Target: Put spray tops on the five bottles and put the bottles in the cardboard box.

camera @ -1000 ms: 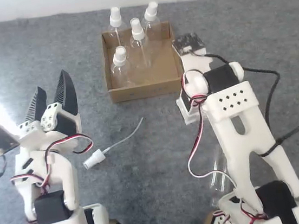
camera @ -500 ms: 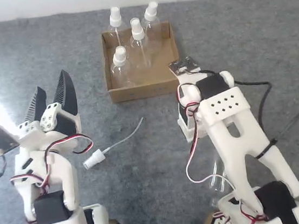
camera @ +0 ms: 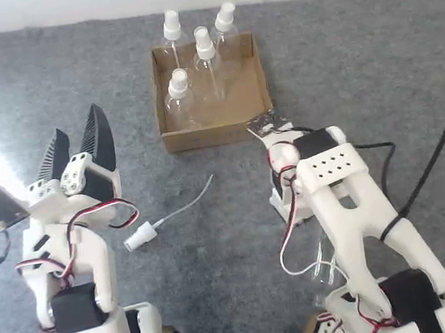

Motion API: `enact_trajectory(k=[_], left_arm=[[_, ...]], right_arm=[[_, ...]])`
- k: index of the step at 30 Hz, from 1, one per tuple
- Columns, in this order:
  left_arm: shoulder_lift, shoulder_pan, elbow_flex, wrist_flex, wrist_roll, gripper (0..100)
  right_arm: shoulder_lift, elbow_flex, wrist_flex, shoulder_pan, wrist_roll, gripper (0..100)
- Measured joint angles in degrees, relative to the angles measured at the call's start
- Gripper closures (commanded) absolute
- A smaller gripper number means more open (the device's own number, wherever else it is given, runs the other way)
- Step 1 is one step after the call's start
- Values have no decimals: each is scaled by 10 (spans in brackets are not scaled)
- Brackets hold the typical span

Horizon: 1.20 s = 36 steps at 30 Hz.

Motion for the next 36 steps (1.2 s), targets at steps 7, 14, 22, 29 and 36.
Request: enact_trajectory(k=[7,14,22,29,36], left_arm=[[0,0,0,0,0,782],[0,0,0,0,0,782],[0,0,0,0,0,782],[0,0,0,0,0,782],[0,0,0,0,0,782]], right_arm=[[0,3,0,101,122,981],[-2,52,-4,190,262,981],[-2,53,-1,245,321,981],[-1,18,48,246,323,980],[-1,15,107,246,326,978]])
